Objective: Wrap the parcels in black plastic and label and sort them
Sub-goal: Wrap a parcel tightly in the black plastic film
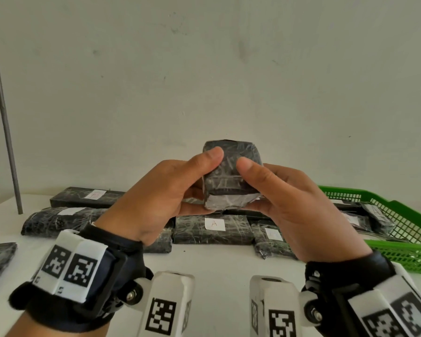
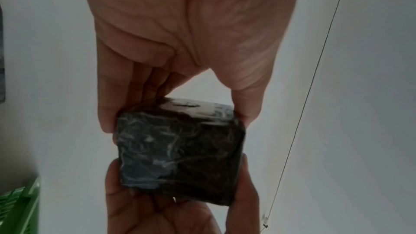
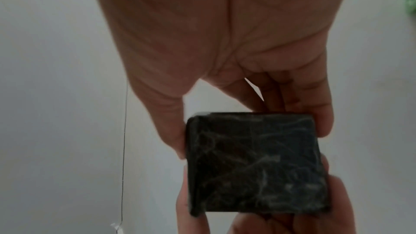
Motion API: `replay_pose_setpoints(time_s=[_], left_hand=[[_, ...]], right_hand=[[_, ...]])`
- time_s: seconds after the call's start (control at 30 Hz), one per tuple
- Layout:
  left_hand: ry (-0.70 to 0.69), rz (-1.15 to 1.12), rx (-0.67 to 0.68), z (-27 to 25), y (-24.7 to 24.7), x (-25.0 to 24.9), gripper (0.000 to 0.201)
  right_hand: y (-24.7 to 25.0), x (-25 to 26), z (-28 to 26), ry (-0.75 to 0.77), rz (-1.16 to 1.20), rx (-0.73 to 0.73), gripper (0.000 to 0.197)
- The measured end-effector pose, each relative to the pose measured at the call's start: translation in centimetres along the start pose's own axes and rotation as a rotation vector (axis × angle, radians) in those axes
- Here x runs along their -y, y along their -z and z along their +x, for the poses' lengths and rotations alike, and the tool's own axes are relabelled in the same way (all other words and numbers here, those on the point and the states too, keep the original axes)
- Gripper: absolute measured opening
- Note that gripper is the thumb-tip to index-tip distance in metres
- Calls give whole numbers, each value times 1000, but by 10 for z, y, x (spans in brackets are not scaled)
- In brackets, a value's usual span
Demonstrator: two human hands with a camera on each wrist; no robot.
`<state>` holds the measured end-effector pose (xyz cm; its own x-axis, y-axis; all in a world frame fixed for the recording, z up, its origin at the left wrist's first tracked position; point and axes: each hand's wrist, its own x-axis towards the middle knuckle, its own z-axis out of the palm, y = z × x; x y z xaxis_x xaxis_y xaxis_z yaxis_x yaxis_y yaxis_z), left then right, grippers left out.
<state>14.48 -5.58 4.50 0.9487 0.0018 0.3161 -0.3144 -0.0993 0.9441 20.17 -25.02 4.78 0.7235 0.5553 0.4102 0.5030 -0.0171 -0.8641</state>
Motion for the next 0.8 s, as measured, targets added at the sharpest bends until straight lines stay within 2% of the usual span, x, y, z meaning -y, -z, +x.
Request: replay_pose_setpoints(time_s=[0.13, 0.2, 0.3, 0.4, 0.53, 0.63, 0.7, 0.8], left_hand=[[27, -28, 22, -1, 1, 0, 47], [4, -20, 17, -1, 1, 2, 49], [-41, -37, -34, 2, -2, 3, 41], [-35, -32, -3, 2, -4, 4, 44], [-27, -5, 11, 1, -3, 1, 37], [-35, -6, 18, -3, -2, -2, 46], [-33, 1, 22, -4, 0, -2, 61], [-26, 16, -2, -4, 1, -2, 59]], right_hand=[[-1, -4, 2, 8, 45, -10, 46], [-1, -4, 2, 5, 66, -10, 46], [-2, -1, 0, -1, 54, -2, 48], [-3, -2, 1, 8, 51, -44, 44], [0, -1, 1, -17, -7, -13, 60], [4, 1, -1, -27, -40, 7, 75], [6, 1, -1, -18, -19, -5, 77], [3, 4, -2, -10, -24, 13, 75]])
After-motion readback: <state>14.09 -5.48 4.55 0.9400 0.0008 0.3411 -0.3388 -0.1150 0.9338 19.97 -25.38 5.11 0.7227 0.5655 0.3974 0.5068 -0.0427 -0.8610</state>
